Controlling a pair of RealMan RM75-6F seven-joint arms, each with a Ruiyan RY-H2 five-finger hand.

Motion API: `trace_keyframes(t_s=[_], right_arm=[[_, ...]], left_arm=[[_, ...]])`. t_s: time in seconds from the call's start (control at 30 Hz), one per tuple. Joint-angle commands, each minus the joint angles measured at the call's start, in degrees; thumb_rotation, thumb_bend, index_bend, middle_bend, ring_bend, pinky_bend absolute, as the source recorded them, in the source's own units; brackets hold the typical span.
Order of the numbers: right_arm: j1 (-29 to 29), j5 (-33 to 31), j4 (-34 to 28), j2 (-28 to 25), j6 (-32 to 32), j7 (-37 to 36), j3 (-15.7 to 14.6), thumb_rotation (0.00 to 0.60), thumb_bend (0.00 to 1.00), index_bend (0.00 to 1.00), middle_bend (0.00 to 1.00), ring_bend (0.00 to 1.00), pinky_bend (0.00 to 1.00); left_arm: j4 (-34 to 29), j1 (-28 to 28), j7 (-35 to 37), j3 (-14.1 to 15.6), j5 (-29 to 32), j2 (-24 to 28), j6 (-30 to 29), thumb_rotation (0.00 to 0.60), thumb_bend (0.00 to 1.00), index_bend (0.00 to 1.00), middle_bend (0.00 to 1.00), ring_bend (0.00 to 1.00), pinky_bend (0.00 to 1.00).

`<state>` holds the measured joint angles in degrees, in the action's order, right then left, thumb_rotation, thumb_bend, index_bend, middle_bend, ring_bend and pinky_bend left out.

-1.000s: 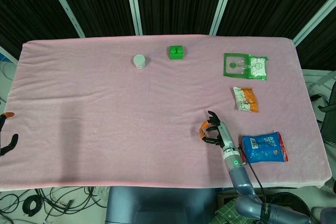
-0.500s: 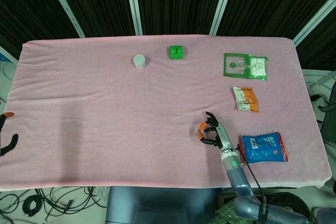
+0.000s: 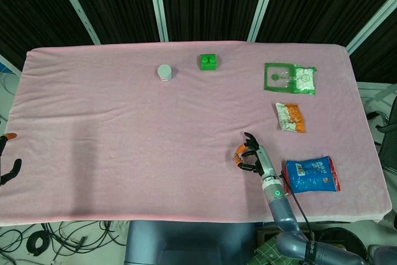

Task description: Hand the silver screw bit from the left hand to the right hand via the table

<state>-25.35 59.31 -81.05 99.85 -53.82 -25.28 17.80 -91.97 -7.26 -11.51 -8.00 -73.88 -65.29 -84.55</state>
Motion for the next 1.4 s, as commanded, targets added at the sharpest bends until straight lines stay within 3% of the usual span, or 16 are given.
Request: trace_keyframes(t_s=[0.03,0.73,1.4], right_arm=[[0.11,-0.23,0.02,-0.03,0.13,-0.11,0.03,0.6,0.37,0.66,0.04,0.09,0.32],[0.62,-0.34,1.1,0.09,1.73,-1.81,0.18,0.6,0.37,0.66,0.04,0.09,0.32],[-0.27,0.17,-4.29,-2.23,-0.59,1.89,2.09,0.6,0.37,0.66,0.04,0.09,0.32]], left_arm=[[-0.01,0.04,-0.05,0.02,-0.14,-0.02,-0.14,0.6,0.34,0.29,0.03,0.0,0.0],[-0.08,0.08,-0.31,0.02,-0.27,-0.15,-0.2,0.6,0.34,0.29,0.03,0.0,0.0],[-0.14,0.28,0.5,-0.04,-0.54,0.19,-0.35,0.6,0.34,0.29,0.03,0.0,0.0]])
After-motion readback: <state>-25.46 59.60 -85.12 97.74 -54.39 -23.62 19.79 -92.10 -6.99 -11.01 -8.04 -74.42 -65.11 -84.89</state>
